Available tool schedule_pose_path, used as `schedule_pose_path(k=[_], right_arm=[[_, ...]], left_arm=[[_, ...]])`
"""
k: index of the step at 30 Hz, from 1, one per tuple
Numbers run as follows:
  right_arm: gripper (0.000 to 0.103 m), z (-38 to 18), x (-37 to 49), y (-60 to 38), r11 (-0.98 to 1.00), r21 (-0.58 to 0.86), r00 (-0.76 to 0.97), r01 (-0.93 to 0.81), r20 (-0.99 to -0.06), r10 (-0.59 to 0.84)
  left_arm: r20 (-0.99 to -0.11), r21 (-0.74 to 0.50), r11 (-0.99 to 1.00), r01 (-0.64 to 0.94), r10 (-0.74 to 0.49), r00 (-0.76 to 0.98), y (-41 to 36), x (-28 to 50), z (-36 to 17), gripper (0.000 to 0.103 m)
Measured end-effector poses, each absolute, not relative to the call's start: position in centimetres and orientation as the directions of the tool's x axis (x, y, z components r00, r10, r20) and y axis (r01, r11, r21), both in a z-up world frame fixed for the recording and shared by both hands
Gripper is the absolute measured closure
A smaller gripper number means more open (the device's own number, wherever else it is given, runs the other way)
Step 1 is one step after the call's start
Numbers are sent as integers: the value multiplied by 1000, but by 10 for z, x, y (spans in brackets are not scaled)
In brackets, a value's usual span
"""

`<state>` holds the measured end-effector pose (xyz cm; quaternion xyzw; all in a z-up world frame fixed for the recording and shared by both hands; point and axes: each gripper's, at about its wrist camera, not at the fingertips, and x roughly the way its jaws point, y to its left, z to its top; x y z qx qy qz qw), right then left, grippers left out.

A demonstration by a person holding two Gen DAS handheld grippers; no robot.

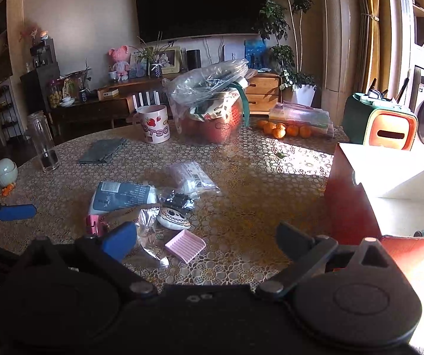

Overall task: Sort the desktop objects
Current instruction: 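Grasp the pink binder clip with the left tool while the right tool grasps the pink tray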

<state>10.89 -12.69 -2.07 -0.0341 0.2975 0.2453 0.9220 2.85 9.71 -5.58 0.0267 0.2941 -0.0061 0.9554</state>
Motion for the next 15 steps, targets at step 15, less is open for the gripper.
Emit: schedule_pose_path(k=[15], right_arm=[[8, -65, 139, -99, 874, 61, 660, -483, -630, 409]], left_arm=[[-628, 39, 997, -65, 75, 775, 130, 69, -99, 2]])
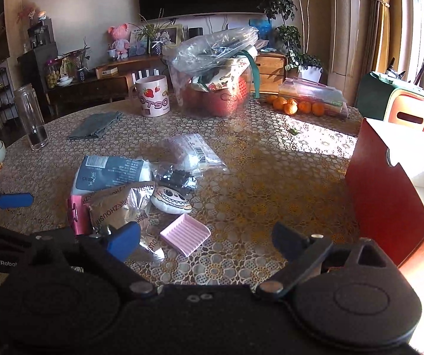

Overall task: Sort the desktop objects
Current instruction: 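Grasp the pink binder clip with the left tool while the right tool grasps the pink tray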

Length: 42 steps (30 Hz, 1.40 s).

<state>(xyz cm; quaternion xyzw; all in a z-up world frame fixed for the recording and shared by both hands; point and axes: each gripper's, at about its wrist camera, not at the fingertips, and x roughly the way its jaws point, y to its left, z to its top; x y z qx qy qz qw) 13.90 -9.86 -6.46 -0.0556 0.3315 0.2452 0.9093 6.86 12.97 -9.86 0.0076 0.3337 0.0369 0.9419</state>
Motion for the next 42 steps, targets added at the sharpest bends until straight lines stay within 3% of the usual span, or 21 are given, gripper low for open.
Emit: schedule_pose_path(k=[6, 9, 15, 18, 38, 42], right_arm=[[12, -82, 149, -91, 869, 41, 644, -493, -655, 396], [14, -89, 153, -87, 863, 26, 638, -504, -663, 392], [21, -101, 159, -80, 858, -6, 635, -514, -675, 376], [22, -107, 162, -78, 844, -19, 628, -535, -677, 383], [29, -127, 181, -58, 777, -60, 601, -627, -671, 433], [36, -126, 183, -55, 773, -43, 592, -633, -671, 447]], left_arm=[[-643, 19, 998, -67, 63, 763, 135, 78, -107, 2], [-654, -3, 998, -69, 50, 755, 138, 82, -110, 11], [-656, -34, 997, -65, 27, 754, 140, 87, -113, 12], [-663, -38, 997, -63, 22, 749, 140, 89, -115, 23], [-682, -67, 995, -70, 5, 731, 141, 101, -124, 34], [-680, -69, 995, -77, 9, 733, 142, 103, -124, 38]])
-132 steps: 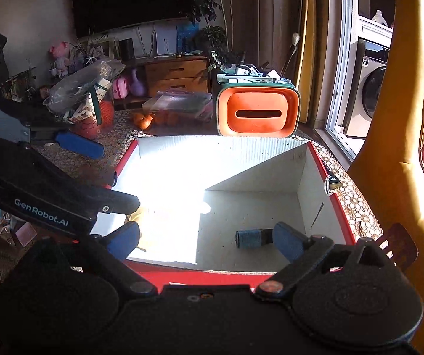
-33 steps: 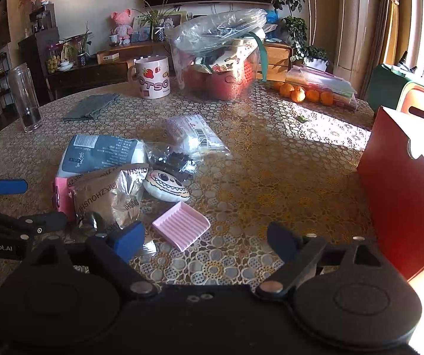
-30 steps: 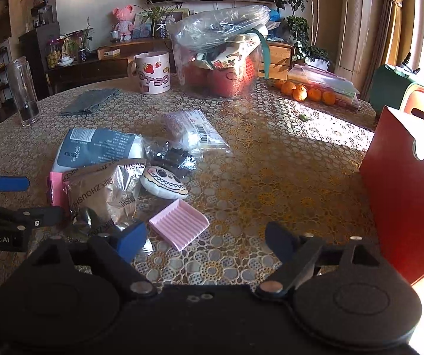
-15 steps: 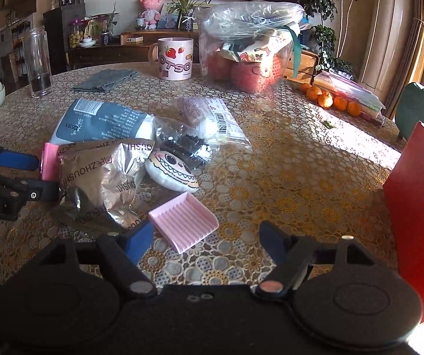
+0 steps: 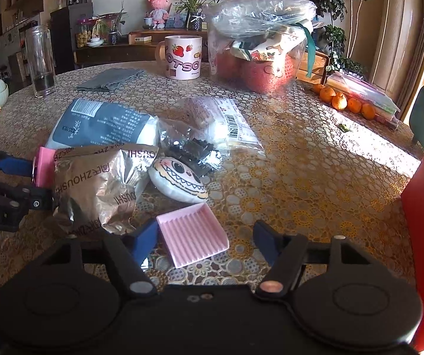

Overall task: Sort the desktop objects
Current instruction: 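Grasp the pink binder clip with the left tool while the right tool grasps the pink tray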

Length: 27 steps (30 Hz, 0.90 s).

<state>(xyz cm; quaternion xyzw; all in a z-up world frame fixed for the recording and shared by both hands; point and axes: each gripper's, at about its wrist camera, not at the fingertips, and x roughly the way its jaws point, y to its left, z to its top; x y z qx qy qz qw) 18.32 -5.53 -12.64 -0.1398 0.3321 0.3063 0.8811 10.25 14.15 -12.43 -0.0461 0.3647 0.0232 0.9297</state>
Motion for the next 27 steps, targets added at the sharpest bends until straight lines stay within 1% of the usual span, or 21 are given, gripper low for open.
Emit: schedule_pose_path(k=[1, 2, 3, 7, 10, 13, 14, 27], right_arm=[[39, -126, 183, -54, 772, -40, 590, -635, -670, 451], [41, -126, 183, -53, 770, -33, 586, -637, -670, 456], [45, -127, 184, -52, 769, -26, 582, -639, -669, 462], [51, -127, 182, -50, 769, -11, 578, -639, -666, 471], [52, -126, 181, -49, 773, -14, 581, -634, -668, 465], [52, -125, 180, -47, 777, -19, 583, -629, -672, 455], [52, -125, 180, -47, 779, -21, 584, -627, -674, 452], [53, -121, 169, -61, 818, -37, 601, -575, -697, 391]], left_arm=[[-680, -72, 994, -79, 9, 733, 142, 103, -124, 39], [-680, -72, 994, -81, 11, 733, 142, 103, -124, 42], [-680, -68, 994, -84, 15, 733, 142, 103, -124, 46], [-678, -72, 994, -80, 10, 735, 142, 103, -123, 53], [-677, -74, 994, -83, 11, 736, 142, 102, -122, 60], [-680, -97, 991, -90, 0, 734, 146, 101, -122, 62], [-681, -100, 991, -92, -1, 732, 146, 100, -122, 65], [-688, -138, 980, -143, 9, 725, 155, 78, -116, 65]])
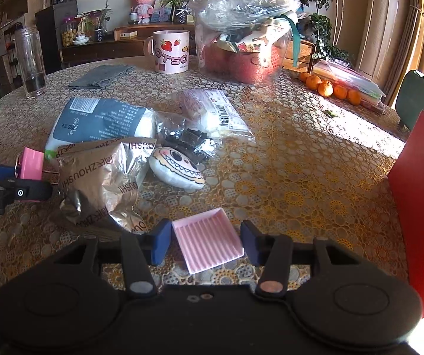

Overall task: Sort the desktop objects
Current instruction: 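Grasp the pink binder clip with the left tool while the right tool grasps the pink tray, then carry the pink binder clip and pink tray with both tools over the box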

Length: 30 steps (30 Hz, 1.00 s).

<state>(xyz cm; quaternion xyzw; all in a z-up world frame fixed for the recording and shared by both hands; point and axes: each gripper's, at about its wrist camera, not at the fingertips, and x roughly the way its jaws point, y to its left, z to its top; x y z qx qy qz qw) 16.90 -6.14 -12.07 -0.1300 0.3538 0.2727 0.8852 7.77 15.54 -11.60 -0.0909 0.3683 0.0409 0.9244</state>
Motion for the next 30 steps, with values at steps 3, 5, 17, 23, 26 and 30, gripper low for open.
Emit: schedule_pose_path(k=[3, 5, 17, 23, 26, 30], right_arm=[[53, -119, 166, -66, 824, -34, 604, -565, -698, 386], [53, -117, 163, -70, 828, -30, 607, -560, -696, 385], [53, -86, 142, -99, 849, -14, 643, -527, -660, 388], [53, -68, 131, -120, 863, -1, 667, -505, -635, 390], [53, -59, 127, -131, 872, 0, 681, -489, -625, 382], [53, -45, 122, -150, 885, 11, 695, -466, -614, 374]], left_arm=[[-682, -143, 979, -147, 10, 731, 155, 70, -111, 65], [-678, -151, 977, -148, 7, 735, 154, 65, -107, 65], [-647, -178, 978, -108, -33, 762, 129, 45, -76, 65], [-631, -164, 985, -61, -57, 774, 105, 41, -60, 65], [-625, -146, 989, -36, -64, 778, 91, 42, -53, 65], [-613, -130, 992, 1, -81, 786, 73, 43, -41, 65]])
